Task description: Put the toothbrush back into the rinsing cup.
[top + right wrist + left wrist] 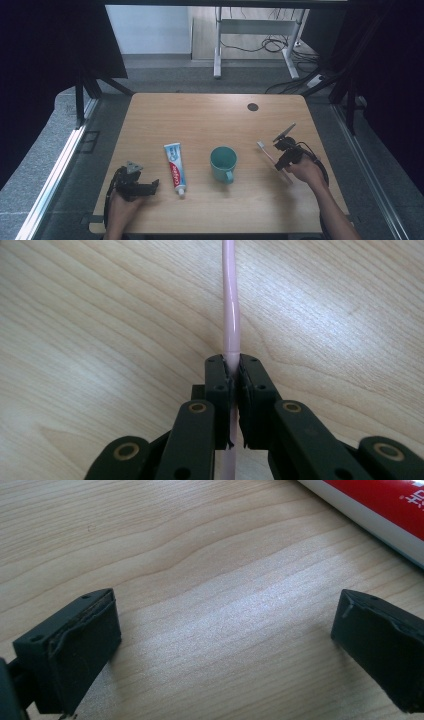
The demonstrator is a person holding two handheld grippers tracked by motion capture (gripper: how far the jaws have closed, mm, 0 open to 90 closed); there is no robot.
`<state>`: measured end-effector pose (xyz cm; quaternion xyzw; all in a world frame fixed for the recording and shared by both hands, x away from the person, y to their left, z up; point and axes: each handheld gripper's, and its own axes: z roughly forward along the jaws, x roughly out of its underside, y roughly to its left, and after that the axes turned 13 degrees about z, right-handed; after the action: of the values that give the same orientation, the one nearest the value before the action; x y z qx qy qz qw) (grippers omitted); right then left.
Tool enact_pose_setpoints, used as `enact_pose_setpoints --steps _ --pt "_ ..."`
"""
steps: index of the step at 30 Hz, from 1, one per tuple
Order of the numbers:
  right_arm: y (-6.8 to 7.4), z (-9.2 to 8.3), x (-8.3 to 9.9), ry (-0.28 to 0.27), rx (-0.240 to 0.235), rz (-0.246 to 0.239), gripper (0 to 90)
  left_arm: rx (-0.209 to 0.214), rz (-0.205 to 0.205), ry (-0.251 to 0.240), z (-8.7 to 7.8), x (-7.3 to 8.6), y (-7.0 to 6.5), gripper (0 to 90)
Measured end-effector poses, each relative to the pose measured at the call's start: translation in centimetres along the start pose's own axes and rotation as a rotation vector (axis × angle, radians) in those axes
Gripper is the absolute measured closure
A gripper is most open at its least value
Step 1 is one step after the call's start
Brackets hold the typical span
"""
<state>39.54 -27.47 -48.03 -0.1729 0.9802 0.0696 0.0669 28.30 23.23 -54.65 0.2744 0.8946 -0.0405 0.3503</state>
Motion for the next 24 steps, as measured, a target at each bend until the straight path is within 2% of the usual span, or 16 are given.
enact_pose_setpoints --steps 16,24 --pt "1.0 -2.2 0.3 -0.063 -0.029 -0.047 83.4 0.0 0.0 0.0 0.0 0.0 0.0 0.0" --pt "1.9 -3.2 0.4 -0.122 -0.06 -0.077 83.4 0.0 0.0 0.001 0.0 0.0 0.0 0.0"
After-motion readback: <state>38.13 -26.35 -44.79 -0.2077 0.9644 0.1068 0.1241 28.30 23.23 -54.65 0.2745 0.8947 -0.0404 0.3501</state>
